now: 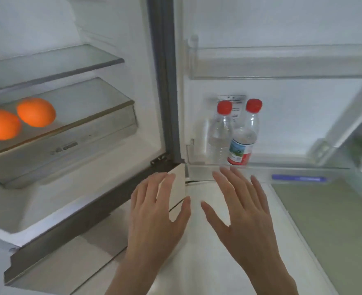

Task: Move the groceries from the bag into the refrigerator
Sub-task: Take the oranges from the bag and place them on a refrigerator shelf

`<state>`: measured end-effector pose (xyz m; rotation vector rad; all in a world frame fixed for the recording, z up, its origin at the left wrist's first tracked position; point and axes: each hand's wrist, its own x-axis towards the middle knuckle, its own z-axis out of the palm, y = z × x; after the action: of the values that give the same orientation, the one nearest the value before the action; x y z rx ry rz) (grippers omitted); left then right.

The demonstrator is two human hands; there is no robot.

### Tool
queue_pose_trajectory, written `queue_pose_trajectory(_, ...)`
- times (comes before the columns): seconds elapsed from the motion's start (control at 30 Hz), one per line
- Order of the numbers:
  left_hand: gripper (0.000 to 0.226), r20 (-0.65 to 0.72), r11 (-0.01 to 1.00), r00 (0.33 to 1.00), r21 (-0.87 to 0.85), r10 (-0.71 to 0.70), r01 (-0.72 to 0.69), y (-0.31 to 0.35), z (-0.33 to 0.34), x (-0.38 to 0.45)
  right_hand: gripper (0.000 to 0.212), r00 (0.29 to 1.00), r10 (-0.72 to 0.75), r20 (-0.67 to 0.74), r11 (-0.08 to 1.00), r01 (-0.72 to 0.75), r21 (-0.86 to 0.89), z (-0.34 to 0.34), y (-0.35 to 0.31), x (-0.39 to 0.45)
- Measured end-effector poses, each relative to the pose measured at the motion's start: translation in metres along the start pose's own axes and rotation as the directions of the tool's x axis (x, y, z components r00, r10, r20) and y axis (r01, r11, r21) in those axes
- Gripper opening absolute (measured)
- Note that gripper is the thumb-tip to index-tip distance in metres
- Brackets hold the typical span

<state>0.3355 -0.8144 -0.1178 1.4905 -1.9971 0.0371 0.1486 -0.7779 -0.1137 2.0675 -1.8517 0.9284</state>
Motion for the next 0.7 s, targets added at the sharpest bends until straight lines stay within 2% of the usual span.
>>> queue_pose_trajectory(0.23, 0.055, 0.061, 0.974, 0.975, -0.093, 0.213, -0.207, 0.122, 0.025, -0.047, 0.058, 0.978, 0.196, -0.067, 0.959, -0.205, -0.196, -0.093, 0.081, -0.098)
queue_pose_trajectory(0.4, 0.053, 0.103, 0.916, 0.916, -0.158, 0.387, -0.369, 0.206, 0.053, -0.076, 0.063, 0.941, 0.325, -0.093, 0.881, -0.337, -0.331, -0.156, 0.128, -0.164)
queue_pose_trajectory(0.7, 0.050, 0.118, 0.813, 0.821, -0.277, 0.559, -0.513, 0.331, 0.103, -0.084, 0.063, 0.864, 0.473, -0.172, 0.753, -0.498, -0.429, -0.223, 0.208, -0.220)
